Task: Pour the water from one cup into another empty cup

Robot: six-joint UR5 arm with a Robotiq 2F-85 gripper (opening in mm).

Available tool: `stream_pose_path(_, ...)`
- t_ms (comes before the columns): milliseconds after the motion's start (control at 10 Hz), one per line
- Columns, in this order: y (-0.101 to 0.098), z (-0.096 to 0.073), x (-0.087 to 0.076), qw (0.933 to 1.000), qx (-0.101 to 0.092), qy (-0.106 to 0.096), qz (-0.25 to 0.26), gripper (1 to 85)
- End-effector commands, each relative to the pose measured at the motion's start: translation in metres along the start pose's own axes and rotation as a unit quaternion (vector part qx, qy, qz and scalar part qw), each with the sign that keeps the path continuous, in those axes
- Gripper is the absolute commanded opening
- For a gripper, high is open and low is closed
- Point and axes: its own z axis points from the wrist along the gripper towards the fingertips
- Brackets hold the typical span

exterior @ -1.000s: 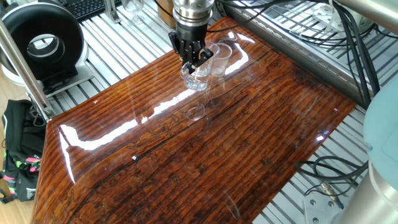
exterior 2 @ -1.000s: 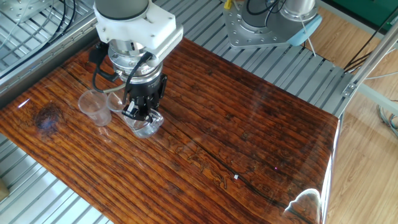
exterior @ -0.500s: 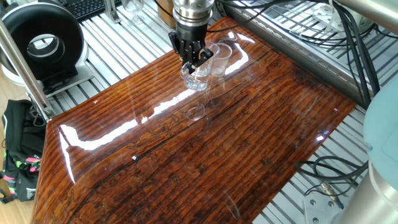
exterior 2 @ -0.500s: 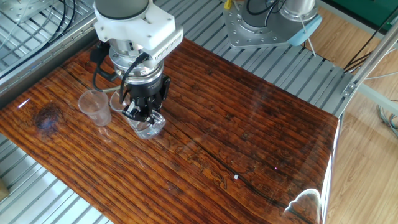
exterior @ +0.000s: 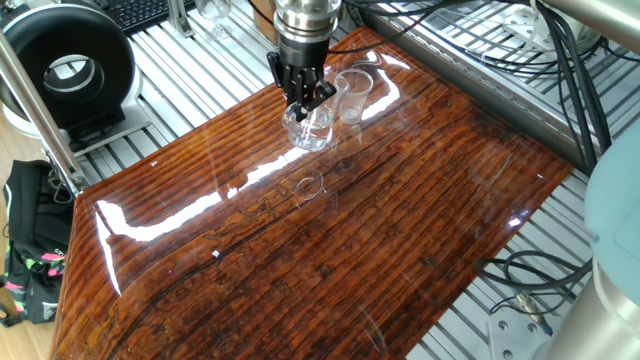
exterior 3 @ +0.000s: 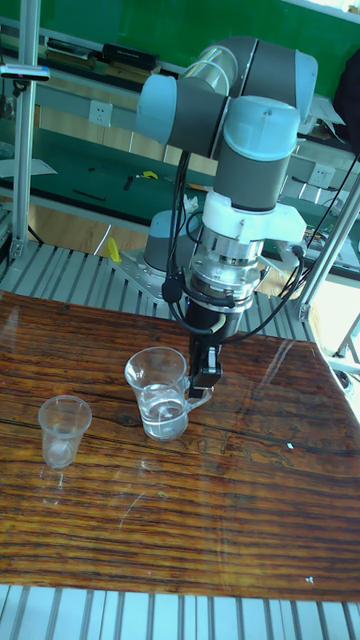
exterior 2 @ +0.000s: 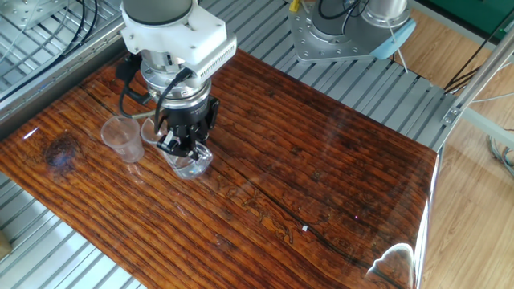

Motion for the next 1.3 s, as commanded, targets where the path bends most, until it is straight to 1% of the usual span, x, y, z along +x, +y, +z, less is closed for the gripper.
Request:
stream_pose_path(0, -0.007, -0.004, 0.008, 0.9998, -0.004, -0.007, -0.019, 1.7)
stream_pose_path(100, -0.01, -0.006, 0.01, 0.9996, -0.008, -0.015, -0.024, 1.7)
stream_pose_path(200, -0.014, -0.008, 0.01, 0.9989, -0.012, -0.033, -0.03, 1.7)
stream_pose_path(400, -0.023, -0.011, 0.019, 0.9981, -0.014, -0.043, -0.042, 1.7)
stream_pose_path(500, -0.027, -0.012, 0.027, 0.9977, -0.014, -0.043, -0.049, 1.7)
stream_pose_path(600, -0.031, -0.013, 0.034, 0.9971, -0.015, -0.049, -0.057, 1.7)
stream_pose_path(700, -0.032, -0.015, 0.036, 0.9964, -0.015, -0.058, -0.06, 1.7)
stream_pose_path(800, -0.033, -0.016, 0.039, 0.9962, -0.012, -0.063, -0.059, 1.7)
stream_pose_path(900, -0.032, -0.017, 0.038, 0.9958, -0.011, -0.073, -0.053, 1.7)
stream_pose_path(1100, -0.033, -0.018, 0.04, 0.9956, -0.005, -0.083, -0.045, 1.7)
stream_pose_path(1200, -0.032, -0.018, 0.042, 0.9955, -0.005, -0.083, -0.046, 1.7)
